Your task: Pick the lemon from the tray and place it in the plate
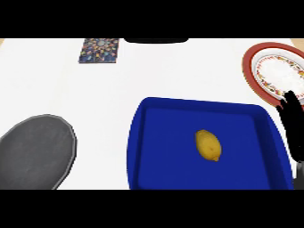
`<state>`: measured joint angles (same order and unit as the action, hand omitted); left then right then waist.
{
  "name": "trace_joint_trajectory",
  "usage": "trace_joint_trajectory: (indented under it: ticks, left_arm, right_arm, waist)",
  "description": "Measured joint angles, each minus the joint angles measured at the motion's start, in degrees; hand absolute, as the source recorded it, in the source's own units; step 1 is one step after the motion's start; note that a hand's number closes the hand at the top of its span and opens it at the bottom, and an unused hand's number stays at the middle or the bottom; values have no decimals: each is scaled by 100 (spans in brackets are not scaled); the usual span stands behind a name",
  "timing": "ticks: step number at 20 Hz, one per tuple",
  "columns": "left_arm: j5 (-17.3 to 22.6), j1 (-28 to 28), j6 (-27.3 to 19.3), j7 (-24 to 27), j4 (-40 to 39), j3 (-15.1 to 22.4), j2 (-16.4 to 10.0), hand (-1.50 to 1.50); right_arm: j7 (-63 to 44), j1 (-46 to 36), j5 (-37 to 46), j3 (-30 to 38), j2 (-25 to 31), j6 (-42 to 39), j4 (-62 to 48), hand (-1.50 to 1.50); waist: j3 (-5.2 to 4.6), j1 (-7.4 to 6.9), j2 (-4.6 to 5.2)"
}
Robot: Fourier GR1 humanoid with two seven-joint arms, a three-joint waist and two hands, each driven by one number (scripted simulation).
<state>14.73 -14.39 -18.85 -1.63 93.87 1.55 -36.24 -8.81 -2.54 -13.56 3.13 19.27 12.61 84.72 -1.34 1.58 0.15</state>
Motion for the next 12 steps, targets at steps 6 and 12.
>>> trace_joint_trajectory:
  ticks: [6, 12]
  left_arm:
    - [267, 615, 134, -531, -514, 687, 731, 0]
    - [468, 1039, 317, -709, -867, 1307, 1466, 0]
  right_arm:
    - [380, -1016, -311, 47, 428, -842, 519, 150]
    - [1335, -1265, 630, 220, 914, -616, 143, -150]
  waist:
    - [98, -161, 38]
    - [127, -182, 33]
